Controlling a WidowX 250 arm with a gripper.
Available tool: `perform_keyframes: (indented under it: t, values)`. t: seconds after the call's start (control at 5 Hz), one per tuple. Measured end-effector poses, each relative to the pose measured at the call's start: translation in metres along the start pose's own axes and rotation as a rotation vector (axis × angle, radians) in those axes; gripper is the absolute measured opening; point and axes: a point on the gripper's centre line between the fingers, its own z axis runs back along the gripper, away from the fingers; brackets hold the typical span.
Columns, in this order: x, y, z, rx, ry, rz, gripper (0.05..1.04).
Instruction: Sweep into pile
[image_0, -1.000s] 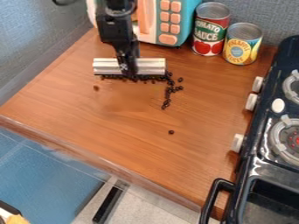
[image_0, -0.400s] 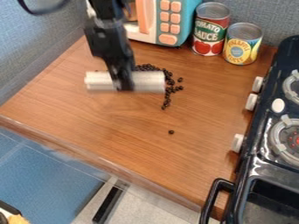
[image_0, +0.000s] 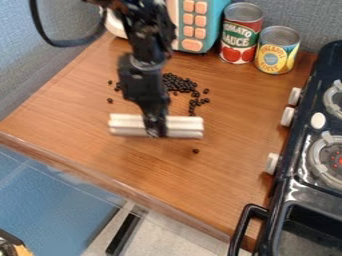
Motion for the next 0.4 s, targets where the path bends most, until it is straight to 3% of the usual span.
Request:
perform_keyframes:
  t: [0.2, 0.4]
  values:
    - [-0.010, 0.012, -0.002, -0.024, -0.025, 0.061, 0.373]
    - [-0.016, 0.023, -0.005, 0.001, -0.021, 0.077, 0.373]
